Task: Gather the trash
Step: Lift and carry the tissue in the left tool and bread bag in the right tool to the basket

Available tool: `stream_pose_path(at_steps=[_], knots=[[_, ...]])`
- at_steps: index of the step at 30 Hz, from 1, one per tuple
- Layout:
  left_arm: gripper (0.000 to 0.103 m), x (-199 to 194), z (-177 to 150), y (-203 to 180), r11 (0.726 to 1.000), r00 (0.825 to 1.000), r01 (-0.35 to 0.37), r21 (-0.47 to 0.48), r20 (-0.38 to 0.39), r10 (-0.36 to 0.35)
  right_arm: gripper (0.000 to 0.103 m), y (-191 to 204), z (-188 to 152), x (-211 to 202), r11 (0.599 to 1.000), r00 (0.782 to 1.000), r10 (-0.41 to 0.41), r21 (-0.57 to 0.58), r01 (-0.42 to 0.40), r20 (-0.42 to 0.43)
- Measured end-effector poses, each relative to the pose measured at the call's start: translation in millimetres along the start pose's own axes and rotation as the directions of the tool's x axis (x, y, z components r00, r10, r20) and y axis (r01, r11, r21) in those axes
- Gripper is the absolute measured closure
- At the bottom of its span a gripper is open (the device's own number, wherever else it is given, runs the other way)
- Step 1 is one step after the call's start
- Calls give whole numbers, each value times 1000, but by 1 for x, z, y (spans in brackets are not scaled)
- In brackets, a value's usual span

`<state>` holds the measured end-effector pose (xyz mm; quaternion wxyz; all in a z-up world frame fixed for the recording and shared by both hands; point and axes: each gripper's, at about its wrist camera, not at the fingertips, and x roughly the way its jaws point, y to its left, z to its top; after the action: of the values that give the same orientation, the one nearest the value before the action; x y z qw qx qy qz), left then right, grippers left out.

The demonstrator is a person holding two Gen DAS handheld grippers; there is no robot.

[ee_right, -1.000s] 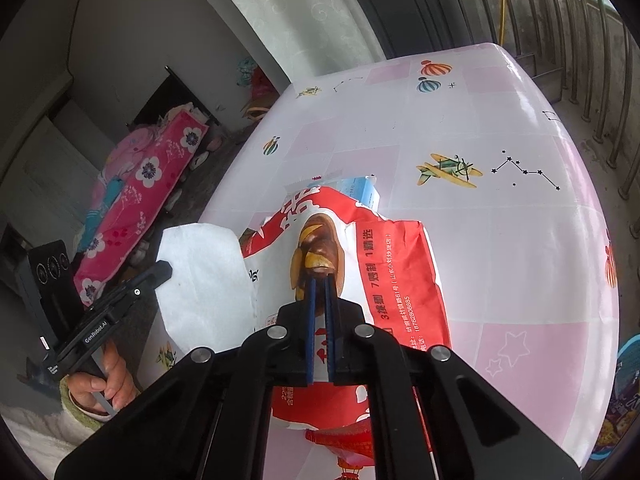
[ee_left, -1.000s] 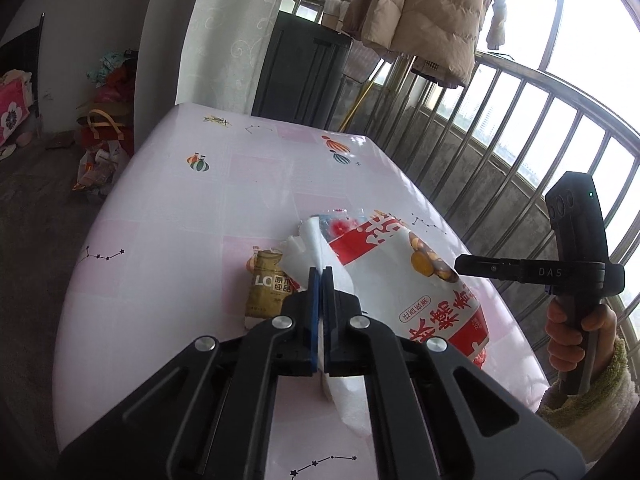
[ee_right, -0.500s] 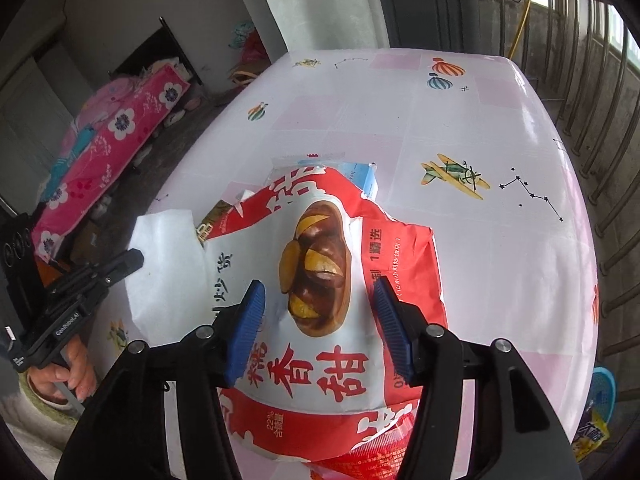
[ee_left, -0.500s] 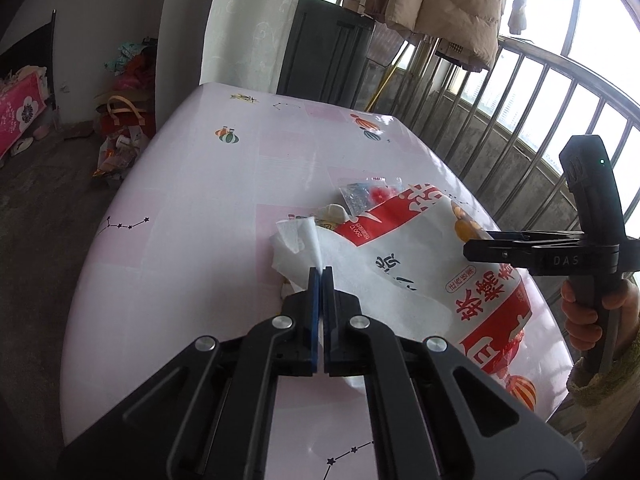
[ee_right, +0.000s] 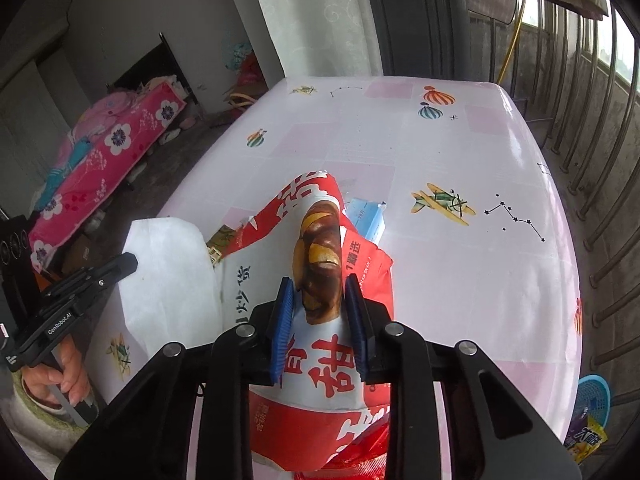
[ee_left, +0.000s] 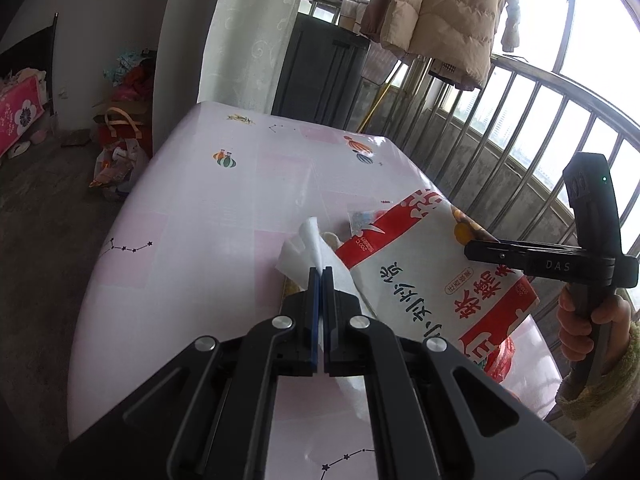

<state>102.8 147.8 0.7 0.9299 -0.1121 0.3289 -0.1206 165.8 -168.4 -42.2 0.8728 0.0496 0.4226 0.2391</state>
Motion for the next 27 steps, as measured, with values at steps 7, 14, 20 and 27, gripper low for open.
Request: stream_pose_path(at_steps=[7,14,20,27], knots=[[103,-27,29,-5,1000,996,20,0,85,-19,81,-16,13,-31,987,989,107,106,-118,107],[103,-40,51,-25,998,990,50,32,127,-54,81,-51,12,-70,912,934,267,252,-324,238],[103,-42,73,-67,985,977,149,90,142,-161,81,-100,-11,-117,821,876,300,365,-438,377],[103,-19,99,-164,913,923,360,193,71,-379,81,-167,-82,-198,765,842,134,486,-423,523]])
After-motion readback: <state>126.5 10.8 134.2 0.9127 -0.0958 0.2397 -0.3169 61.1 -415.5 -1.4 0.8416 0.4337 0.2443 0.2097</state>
